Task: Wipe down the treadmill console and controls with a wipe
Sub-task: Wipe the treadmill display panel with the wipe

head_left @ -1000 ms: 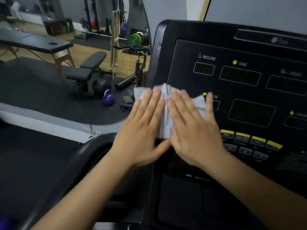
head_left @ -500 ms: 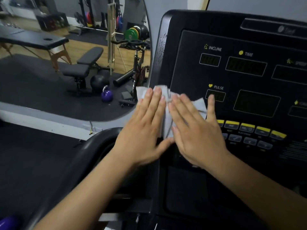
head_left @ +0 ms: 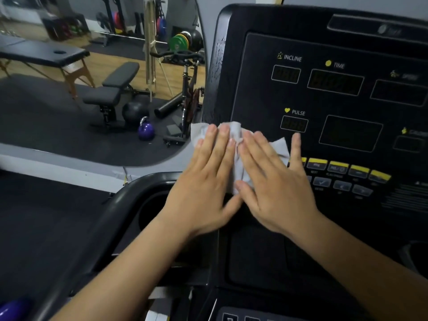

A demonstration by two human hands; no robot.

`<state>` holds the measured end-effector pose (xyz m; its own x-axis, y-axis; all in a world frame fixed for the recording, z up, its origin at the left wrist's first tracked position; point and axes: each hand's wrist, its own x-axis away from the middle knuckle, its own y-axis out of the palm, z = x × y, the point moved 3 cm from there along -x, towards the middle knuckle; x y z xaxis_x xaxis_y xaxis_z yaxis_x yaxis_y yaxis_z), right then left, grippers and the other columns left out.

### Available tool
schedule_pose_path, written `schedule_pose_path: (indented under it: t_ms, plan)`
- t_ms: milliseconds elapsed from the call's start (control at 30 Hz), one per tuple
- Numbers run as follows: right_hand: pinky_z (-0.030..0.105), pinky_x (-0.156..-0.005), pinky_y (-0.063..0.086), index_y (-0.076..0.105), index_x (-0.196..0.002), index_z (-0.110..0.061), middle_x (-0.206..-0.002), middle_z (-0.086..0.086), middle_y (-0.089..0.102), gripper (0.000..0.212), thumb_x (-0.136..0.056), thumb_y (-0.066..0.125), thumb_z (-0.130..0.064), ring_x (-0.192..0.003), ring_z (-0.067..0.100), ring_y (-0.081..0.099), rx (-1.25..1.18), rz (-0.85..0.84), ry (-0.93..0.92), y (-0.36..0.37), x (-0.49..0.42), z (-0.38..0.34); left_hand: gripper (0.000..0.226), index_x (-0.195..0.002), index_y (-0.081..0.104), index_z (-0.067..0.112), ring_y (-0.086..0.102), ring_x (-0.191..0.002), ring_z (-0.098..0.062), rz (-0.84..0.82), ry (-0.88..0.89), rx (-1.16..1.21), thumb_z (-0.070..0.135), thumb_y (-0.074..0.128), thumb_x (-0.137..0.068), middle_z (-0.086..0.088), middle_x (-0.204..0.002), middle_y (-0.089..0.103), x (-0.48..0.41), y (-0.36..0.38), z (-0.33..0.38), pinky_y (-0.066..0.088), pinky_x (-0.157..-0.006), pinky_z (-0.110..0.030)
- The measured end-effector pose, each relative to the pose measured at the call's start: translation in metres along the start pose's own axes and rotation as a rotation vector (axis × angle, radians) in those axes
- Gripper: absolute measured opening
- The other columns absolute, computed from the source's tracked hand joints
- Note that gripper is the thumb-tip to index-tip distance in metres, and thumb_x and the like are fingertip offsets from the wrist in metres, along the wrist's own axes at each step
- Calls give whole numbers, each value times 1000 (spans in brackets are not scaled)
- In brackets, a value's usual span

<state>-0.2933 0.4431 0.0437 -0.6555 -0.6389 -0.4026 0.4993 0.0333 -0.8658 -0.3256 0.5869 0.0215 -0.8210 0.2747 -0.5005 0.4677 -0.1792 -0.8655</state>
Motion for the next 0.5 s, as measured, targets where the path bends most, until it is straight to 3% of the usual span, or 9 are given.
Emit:
schedule_pose_path:
  t_ms: [233, 400, 500]
  plan:
    - [66, -114, 6, 30, -149, -9, -158, 7, 23, 69, -97, 27, -55, -148, 18, 15, -31, -60, -97, 17, 54, -4, 88, -153, 8, -3, -6, -151, -33, -72, 46, 13, 55, 39, -95, -21, -163, -2, 39, 23, 31, 9, -122, -48]
    - [66, -114, 3, 27, -150, -7, -160, 9, 20, 68, -99, 26, -51, -149, 20, 13, 9, 16, 74, 0, 21, 38, 93, -153, 4, -4, -11, -150, -34, -35, 21, -7, 59, 39, -94, -23, -162, -7, -13, 10, 35, 5, -123, -50]
    - [65, -115, 5, 27, -150, -6, -160, 10, 18, 69, -98, 27, -51, -149, 21, 11, -14, 25, 55, 9, 48, 38, 93, -153, 6, -5, -10, -150, -36, -60, 47, -4, 58, 40, -93, -25, -161, -5, -5, 19, 52, 10, -121, -54]
